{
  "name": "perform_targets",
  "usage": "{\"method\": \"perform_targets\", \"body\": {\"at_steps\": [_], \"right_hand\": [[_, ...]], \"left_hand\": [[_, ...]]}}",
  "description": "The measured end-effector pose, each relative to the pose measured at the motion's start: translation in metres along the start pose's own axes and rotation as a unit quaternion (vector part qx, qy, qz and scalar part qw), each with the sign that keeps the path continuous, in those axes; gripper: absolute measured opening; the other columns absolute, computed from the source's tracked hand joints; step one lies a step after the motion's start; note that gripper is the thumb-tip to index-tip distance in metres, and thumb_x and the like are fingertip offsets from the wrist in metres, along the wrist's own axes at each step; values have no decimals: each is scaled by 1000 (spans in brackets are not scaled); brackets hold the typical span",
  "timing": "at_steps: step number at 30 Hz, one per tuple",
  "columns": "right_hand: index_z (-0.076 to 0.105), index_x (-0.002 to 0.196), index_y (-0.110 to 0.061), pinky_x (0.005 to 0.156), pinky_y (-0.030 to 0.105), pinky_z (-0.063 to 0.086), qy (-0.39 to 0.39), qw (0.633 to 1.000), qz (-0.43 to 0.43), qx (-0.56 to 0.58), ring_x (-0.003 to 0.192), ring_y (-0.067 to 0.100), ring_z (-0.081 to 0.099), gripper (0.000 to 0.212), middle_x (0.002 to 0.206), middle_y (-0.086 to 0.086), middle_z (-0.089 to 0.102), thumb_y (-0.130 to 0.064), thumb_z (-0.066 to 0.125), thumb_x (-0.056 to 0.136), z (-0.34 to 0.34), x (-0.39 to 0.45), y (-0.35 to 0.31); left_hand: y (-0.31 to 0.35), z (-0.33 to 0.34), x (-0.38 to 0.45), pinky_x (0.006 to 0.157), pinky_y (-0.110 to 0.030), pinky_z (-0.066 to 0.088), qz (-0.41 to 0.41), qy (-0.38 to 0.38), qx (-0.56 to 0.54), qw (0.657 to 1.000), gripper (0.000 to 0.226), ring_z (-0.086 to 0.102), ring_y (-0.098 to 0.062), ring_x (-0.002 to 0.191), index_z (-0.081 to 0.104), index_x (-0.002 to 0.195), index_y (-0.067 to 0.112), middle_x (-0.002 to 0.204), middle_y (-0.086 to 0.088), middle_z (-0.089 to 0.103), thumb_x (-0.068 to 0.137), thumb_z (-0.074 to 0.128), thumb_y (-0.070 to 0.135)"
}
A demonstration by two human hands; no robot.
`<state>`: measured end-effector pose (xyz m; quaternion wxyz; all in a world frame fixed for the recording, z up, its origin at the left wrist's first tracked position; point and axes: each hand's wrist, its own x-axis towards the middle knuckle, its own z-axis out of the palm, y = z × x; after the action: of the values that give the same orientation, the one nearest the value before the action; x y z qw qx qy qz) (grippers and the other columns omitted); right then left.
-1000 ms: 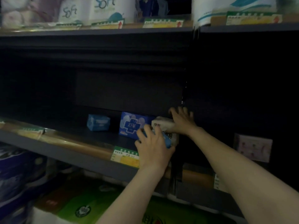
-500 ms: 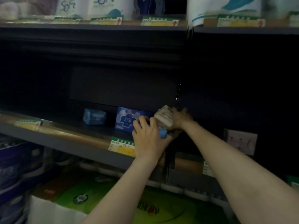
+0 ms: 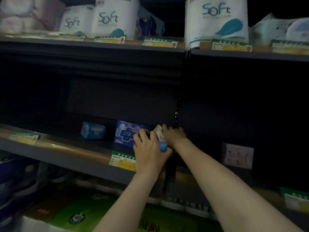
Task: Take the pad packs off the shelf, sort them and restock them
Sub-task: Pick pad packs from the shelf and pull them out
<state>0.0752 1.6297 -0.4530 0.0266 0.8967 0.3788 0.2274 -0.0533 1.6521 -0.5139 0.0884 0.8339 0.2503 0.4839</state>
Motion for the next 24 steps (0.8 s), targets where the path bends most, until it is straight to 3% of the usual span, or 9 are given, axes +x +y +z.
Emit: {"method": "perform_targets", "body": {"at_steps": [2, 5, 7, 11, 15, 17, 19, 21, 24], "right_hand": [[24, 135, -13, 102, 42, 26, 33, 999, 23, 6, 125, 30, 45, 57, 139, 13, 43, -32, 52, 90, 0, 1, -3], [17, 142, -12, 105, 48, 24, 54, 994, 66, 72, 125, 33, 45, 76, 137, 16, 45, -40, 59, 85, -16, -14, 10], [13, 145, -13, 104, 47, 26, 79, 986, 88, 116, 125, 33, 45, 90, 137, 16, 46, -46, 65, 79, -37, -28, 25], [21, 143, -10, 104, 43, 33, 165, 955, 98, 225, 124, 33, 46, 93, 137, 14, 47, -48, 71, 74, -85, -64, 46], [29, 136, -8, 97, 39, 42, 219, 934, 69, 275, 119, 30, 50, 83, 133, 10, 49, -51, 68, 76, -122, -109, 52], [33, 133, -11, 92, 34, 41, 218, 945, 59, 237, 116, 27, 52, 78, 131, 7, 51, -52, 68, 76, -135, -144, 56], [34, 134, -12, 87, 32, 40, 193, 962, 56, 183, 116, 27, 51, 74, 133, 8, 50, -50, 65, 79, -139, -185, 61], [38, 133, -12, 88, 37, 41, 131, 980, 44, 140, 116, 29, 51, 69, 132, 9, 50, -47, 65, 81, -128, -222, 65], [43, 128, -13, 85, 37, 47, 9, 990, 36, 133, 110, 27, 55, 63, 119, 4, 54, -46, 66, 79, -98, -269, 59]], "left_hand": [[-1, -1, 3, 94, -35, 34, 4, 8, -11, 1000, 58, 29, -32, 121, 42, 123, 11, 135, -14, 31, 82, 55, 49], [-5, -2, 6, 95, -33, 31, 9, 20, -17, 1000, 59, 31, -31, 118, 40, 122, 11, 130, -13, 33, 82, 54, 52], [-8, -4, 4, 93, -36, 32, 19, 50, -110, 993, 53, 35, -31, 113, 45, 114, 7, 122, -14, 37, 80, 59, 45], [-6, -12, 0, 82, -29, 35, 60, 159, -326, 930, 48, 44, -31, 93, 52, 96, 0, 101, -18, 45, 74, 47, 42], [13, -43, -5, 75, -24, 33, 100, 222, -408, 880, 34, 44, -25, 85, 48, 92, 8, 93, -8, 42, 82, 42, 41], [19, -59, -19, 70, -28, 36, 151, 181, -445, 864, 23, 46, -22, 80, 43, 88, 20, 87, 0, 43, 84, 41, 42], [19, -72, -42, 64, -22, 36, 195, 108, -488, 844, 14, 46, -7, 72, 42, 86, 25, 80, 6, 43, 85, 40, 40], [16, -80, -73, 61, -15, 34, 233, 27, -488, 841, 19, 43, 3, 68, 45, 86, 18, 77, 9, 44, 86, 38, 35], [1, -69, -136, 66, -16, 36, 283, -113, -448, 841, 30, 45, -2, 72, 49, 90, 6, 81, -1, 49, 85, 36, 33]]}}
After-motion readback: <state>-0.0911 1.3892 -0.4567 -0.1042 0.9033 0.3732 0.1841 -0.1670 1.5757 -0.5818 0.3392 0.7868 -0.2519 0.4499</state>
